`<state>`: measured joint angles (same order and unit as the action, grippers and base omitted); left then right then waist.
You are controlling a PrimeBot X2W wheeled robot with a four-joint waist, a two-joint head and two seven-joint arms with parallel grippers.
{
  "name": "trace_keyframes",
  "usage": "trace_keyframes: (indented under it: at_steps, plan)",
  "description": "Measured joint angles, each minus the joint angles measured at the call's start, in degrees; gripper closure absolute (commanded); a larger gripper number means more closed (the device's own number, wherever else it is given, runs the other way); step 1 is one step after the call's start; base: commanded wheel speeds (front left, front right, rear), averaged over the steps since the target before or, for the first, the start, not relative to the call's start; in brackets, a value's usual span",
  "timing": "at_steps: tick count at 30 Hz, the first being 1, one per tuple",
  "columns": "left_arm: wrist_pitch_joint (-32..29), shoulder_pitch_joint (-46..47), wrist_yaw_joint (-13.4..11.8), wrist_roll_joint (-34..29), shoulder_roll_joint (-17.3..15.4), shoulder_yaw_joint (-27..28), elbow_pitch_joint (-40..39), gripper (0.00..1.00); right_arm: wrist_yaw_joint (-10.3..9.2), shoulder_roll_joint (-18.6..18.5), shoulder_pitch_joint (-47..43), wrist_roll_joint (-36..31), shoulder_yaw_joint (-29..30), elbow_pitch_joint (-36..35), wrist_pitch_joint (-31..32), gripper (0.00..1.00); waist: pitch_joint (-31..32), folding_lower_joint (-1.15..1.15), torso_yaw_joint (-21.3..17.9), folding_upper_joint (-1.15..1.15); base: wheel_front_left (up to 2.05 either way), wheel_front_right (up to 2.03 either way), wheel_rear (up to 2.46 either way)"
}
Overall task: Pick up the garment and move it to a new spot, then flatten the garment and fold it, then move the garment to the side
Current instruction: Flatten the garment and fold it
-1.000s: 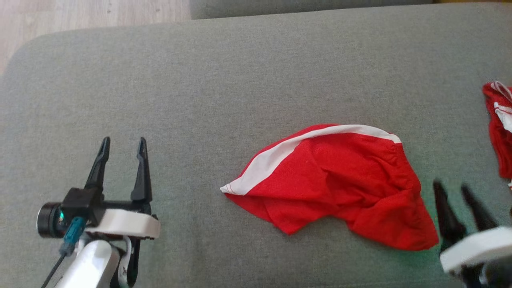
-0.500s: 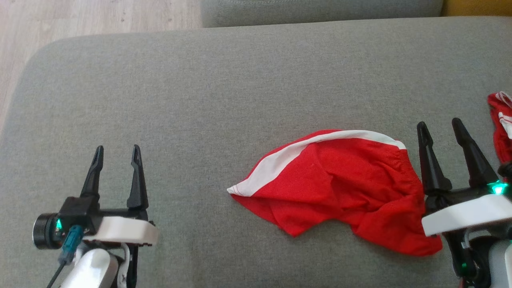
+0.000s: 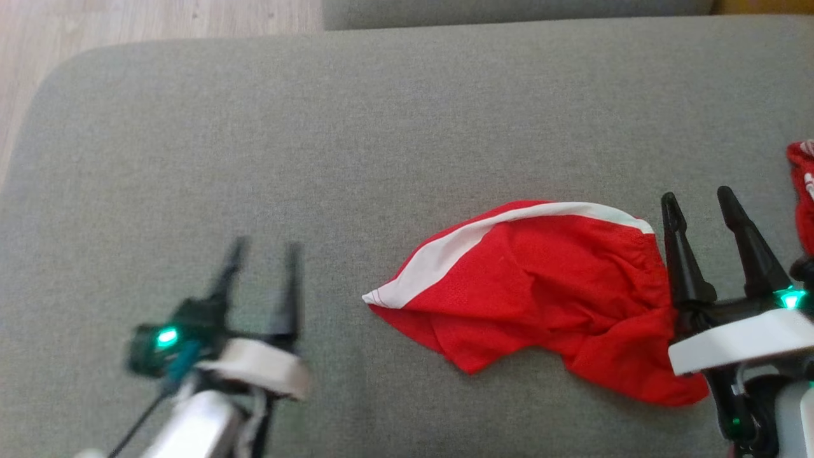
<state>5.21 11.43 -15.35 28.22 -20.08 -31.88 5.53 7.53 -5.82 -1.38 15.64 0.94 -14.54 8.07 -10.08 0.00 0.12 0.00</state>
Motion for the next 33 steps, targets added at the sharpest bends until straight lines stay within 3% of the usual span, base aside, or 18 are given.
trace_keyframes:
  at_steps: [5,10,19,20,21,22,33]
  plan:
    - [-5.8,6.4,5.6,0.2,5.0,-6.5,5.6,0.00,0.00,0.1,1.2,0.5,-0.3,-0.1,0.5,0.00,-1.6,0.01,-0.4,0.00,0.00,0.00,0.00]
    - [-12.0,9.1,10.1,1.6,7.1,-10.9,12.8,0.00,0.00,0.1,2.0,1.0,-0.3,0.1,0.9,0.00,-3.0,0.01,-1.1,0.00,0.00,0.00,0.00]
    - [-18.4,13.5,13.8,2.2,8.2,-14.8,20.0,0.00,0.00,0.3,2.0,1.5,0.3,1.2,1.7,0.00,-3.9,0.00,-2.4,0.00,0.00,0.00,0.00]
    - [-19.3,14.0,13.9,1.7,8.1,-15.4,20.3,0.08,0.00,0.3,2.0,1.5,0.7,1.5,1.9,0.00,-3.8,0.00,-2.5,0.00,0.00,0.00,0.00]
    - [-20.2,14.4,14.2,1.1,8.1,-16.2,20.4,0.67,0.00,0.3,2.0,1.5,1.1,1.7,1.9,0.00,-3.7,0.00,-2.5,0.00,0.00,0.00,0.00]
    - [-20.7,14.7,14.5,1.0,8.2,-16.5,20.4,1.00,0.00,0.2,2.0,1.5,1.5,2.1,2.2,0.00,-3.7,0.00,-2.5,0.00,0.00,0.00,0.00]
    - [-21.1,15.4,15.2,0.0,8.2,-18.1,20.1,1.00,0.00,-6.3,4.0,5.3,-0.5,14.3,7.7,0.00,-4.1,0.00,-1.8,0.00,0.00,0.00,0.00]
